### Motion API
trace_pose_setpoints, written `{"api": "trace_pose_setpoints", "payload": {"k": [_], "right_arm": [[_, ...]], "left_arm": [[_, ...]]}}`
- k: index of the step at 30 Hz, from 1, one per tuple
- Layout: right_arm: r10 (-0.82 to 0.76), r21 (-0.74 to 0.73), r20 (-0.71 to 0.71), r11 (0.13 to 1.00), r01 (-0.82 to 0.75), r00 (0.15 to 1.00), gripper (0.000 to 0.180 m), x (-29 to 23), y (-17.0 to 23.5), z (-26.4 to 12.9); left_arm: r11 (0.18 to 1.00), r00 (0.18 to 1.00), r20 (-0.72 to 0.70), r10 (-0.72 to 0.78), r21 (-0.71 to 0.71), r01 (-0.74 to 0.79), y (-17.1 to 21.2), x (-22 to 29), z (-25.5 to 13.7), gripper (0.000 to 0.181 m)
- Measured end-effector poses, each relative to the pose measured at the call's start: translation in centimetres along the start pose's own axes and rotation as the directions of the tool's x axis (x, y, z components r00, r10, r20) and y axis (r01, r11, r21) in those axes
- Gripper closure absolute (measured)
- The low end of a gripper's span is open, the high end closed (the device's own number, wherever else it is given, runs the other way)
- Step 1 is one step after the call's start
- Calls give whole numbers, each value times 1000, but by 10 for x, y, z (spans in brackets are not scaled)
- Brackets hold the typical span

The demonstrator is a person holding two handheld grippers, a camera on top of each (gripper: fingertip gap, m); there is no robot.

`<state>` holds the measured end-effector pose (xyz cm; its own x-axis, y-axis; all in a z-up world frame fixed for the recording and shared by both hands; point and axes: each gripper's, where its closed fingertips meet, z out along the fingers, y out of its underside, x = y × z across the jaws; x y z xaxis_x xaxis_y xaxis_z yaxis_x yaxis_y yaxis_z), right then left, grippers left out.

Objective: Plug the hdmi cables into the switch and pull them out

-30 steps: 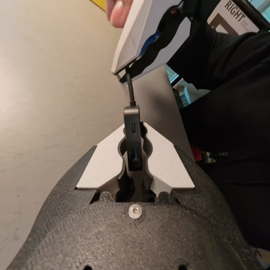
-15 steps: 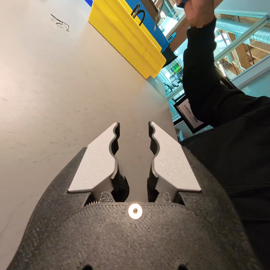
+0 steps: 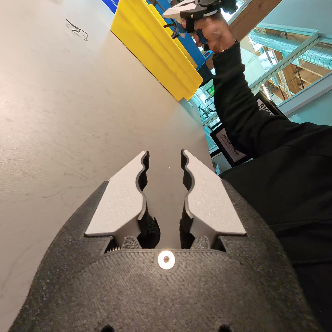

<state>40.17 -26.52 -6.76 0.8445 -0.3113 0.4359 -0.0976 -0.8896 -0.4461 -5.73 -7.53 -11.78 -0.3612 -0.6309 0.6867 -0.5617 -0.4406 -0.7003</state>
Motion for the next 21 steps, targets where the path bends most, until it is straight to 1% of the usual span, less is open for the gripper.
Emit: {"api": "trace_pose_setpoints", "payload": {"k": [2,4,7,8,9,10,12,14,17,19,21], "right_arm": [[-77,-95,30,992,80,997,174,-11,12,1],[-147,-163,22,975,149,989,175,-15,19,4],[-192,-124,-45,975,185,980,173,-8,7,7],[-183,-95,-59,980,177,981,169,-6,2,5],[-163,-52,-58,986,160,985,157,-5,-4,1],[-132,-1,-47,991,132,990,148,-6,-10,-5],[-68,112,-49,991,74,996,143,-4,-20,-23],[-26,230,-31,973,33,999,136,-10,-23,-45],[10,403,116,914,-56,993,133,-52,-13,-82],[24,482,206,867,-122,978,130,-86,4,-102],[32,527,257,833,-168,966,126,-117,24,-113]], "left_arm": [[1000,1000,-1,-1,0,1,0,0,0,145],[1000,1000,0,0,-1,0,0,0,0,145],[1000,1000,1,4,-10,-4,2,0,1,145],[1000,1000,2,5,-12,-5,2,0,1,145],[1000,1000,5,5,-12,-5,2,0,1,145],[1000,1000,8,7,-11,-7,2,0,1,145],[1000,1000,16,11,-13,-10,2,-1,1,144],[1000,999,35,18,-18,-18,3,-2,2,141],[999,994,103,44,-10,-43,0,-9,2,128],[997,981,177,74,2,-76,-4,-17,1,118],[988,934,326,147,-13,-151,-9,-35,-6,114]]}}
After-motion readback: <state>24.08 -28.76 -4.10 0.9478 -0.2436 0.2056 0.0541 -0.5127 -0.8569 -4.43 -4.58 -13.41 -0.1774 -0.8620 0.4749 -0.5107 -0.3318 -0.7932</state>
